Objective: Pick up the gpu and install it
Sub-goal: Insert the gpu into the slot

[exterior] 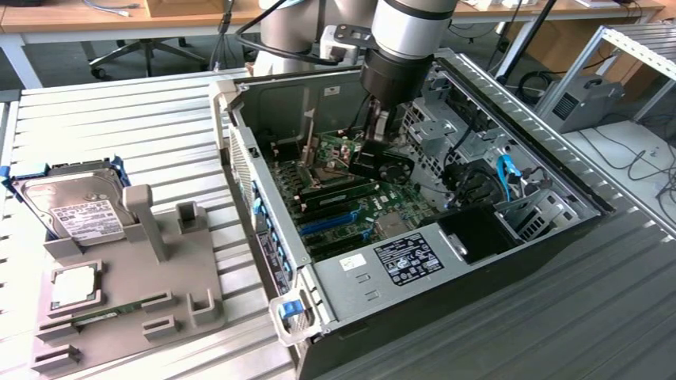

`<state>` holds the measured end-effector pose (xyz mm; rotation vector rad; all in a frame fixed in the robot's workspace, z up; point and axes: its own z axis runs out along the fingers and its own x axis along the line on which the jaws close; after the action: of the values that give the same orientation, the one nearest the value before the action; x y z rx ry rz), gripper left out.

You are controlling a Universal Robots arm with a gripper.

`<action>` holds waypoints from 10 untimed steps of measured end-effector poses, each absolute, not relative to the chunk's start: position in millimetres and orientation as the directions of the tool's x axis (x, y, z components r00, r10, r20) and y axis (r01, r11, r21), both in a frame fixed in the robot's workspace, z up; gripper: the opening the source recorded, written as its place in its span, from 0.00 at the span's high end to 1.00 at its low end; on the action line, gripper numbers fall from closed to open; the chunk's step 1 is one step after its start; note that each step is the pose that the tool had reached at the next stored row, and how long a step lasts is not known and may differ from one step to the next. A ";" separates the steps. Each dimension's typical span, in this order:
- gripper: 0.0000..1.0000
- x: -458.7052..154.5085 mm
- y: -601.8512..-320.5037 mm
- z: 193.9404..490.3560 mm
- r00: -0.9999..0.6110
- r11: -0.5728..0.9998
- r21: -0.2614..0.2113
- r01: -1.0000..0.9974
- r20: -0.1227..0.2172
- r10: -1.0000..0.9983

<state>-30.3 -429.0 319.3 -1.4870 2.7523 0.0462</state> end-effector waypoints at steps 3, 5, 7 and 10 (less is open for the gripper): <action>0.74 -30.3 -429.0 319.3 -0.542 0.541 0.020 -0.841 -0.025 -0.840; 0.74 -30.3 -429.0 319.3 -0.539 0.538 0.020 -0.843 -0.025 -0.842; 0.74 -30.3 -429.0 319.3 -0.536 0.535 0.020 -0.844 -0.025 -0.844; 0.74 -30.3 -429.0 319.3 -0.530 0.530 0.020 -0.848 -0.025 -0.847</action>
<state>-30.3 -429.0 319.3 -1.5162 2.7366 0.0464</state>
